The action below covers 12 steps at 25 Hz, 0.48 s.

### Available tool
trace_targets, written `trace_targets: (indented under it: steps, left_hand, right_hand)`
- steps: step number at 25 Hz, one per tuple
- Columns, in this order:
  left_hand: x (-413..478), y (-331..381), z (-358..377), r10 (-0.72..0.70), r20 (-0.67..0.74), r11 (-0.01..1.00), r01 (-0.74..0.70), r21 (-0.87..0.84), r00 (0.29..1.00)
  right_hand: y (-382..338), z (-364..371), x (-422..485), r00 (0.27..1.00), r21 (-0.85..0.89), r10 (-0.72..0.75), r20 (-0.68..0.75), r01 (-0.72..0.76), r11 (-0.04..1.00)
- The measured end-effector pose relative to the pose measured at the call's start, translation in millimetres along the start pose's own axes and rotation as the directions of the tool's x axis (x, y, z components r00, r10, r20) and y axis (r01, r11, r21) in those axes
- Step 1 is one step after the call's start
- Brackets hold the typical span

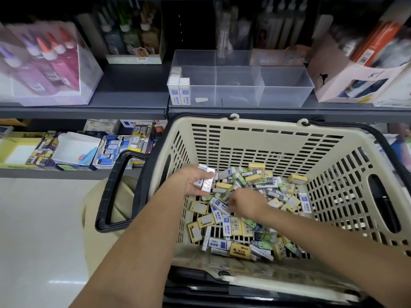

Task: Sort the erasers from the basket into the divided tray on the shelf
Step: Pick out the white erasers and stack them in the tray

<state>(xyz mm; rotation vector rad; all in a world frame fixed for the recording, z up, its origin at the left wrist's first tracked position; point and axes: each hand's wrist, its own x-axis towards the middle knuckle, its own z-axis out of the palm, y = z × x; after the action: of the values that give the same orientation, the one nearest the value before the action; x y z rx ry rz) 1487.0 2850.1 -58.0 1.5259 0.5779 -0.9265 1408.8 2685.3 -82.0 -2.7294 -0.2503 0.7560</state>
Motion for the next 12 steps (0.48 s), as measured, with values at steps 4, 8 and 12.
trace_targets:
  steps: [4,8,12]
  left_hand:
    - [0,-14,-1,-0.065,-0.038,0.998,0.065,0.015,0.997]
    - [1,-17,0,-0.095,-0.029,0.995,0.094,-0.019,0.995]
    - [3,-18,2,-0.104,-0.061,0.995,0.104,-0.007,0.993]
  right_hand:
    - [-16,17,6,0.998,-0.375,-0.057,-0.04,0.038,0.926]
    - [-13,23,3,1.0,-0.269,-0.003,-0.014,-0.001,0.963]
    - [1,5,0,0.973,0.226,0.18,-0.144,-0.145,0.963]
